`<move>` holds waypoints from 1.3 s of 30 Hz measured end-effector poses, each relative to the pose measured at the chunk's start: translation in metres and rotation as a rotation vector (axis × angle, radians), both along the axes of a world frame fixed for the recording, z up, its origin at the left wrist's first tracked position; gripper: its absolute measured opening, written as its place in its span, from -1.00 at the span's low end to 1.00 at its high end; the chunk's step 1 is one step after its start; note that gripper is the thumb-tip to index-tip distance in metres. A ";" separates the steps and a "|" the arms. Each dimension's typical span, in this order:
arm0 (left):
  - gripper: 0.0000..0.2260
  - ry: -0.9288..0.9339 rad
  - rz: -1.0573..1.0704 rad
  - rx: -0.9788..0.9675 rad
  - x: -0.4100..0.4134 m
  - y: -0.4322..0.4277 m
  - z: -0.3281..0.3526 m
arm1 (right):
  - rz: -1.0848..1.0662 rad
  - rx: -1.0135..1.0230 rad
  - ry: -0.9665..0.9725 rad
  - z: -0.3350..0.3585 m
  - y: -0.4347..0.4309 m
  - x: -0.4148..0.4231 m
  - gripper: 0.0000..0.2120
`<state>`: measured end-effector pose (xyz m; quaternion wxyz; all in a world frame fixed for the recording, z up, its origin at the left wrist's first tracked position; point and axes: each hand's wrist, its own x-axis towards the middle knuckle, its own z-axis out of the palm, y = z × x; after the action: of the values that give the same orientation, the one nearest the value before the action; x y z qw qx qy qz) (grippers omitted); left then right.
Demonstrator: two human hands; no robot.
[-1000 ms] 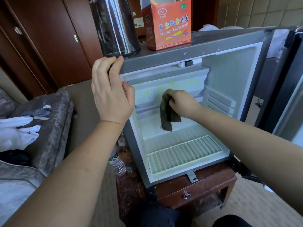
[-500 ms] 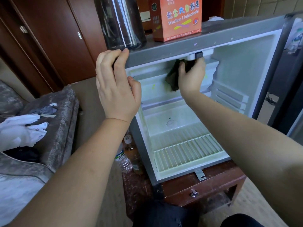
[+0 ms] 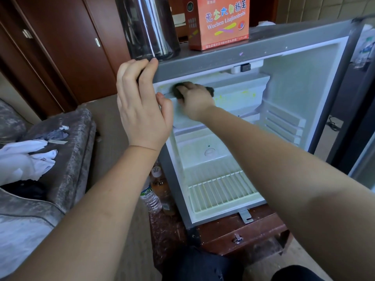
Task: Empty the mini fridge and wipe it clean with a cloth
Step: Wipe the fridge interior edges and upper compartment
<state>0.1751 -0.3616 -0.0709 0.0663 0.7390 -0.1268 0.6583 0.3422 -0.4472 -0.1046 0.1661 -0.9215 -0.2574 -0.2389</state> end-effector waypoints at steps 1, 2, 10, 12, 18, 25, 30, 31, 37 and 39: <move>-0.56 -0.005 -0.003 0.003 0.001 0.000 0.000 | 0.032 -0.011 0.018 -0.001 0.017 -0.002 -0.61; -0.55 -0.013 -0.007 0.009 0.001 0.001 0.000 | 0.058 -0.023 0.036 -0.003 0.030 -0.004 -0.61; -0.55 -0.015 -0.010 0.017 0.002 0.003 0.000 | 0.076 0.065 0.056 0.006 -0.028 0.002 -0.61; -0.55 -0.015 -0.013 0.022 0.002 0.004 0.000 | 0.003 0.125 0.051 0.007 -0.063 0.012 -0.63; -0.55 -0.017 -0.014 0.025 0.002 0.003 0.000 | -0.280 0.190 0.089 0.008 -0.125 0.022 -0.69; -0.56 -0.017 0.001 0.017 0.002 0.002 0.000 | -0.097 0.111 0.070 0.013 -0.030 0.003 -0.70; -0.54 -0.007 0.022 0.018 0.003 0.002 -0.001 | 0.095 0.106 0.177 0.018 0.027 -0.014 -0.75; -0.54 -0.006 0.028 0.017 0.002 0.002 -0.002 | 0.108 0.107 0.183 0.017 0.026 -0.014 -0.77; -0.56 0.001 0.045 0.008 0.001 -0.001 -0.001 | 0.050 0.106 0.116 0.016 -0.013 -0.017 -0.70; -0.57 0.014 0.054 -0.013 -0.002 -0.003 0.000 | -0.009 0.105 0.102 0.017 -0.029 -0.014 -0.69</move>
<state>0.1734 -0.3648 -0.0707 0.0543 0.7464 -0.1019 0.6554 0.3283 -0.4762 -0.0881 0.2262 -0.9236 -0.2314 -0.2057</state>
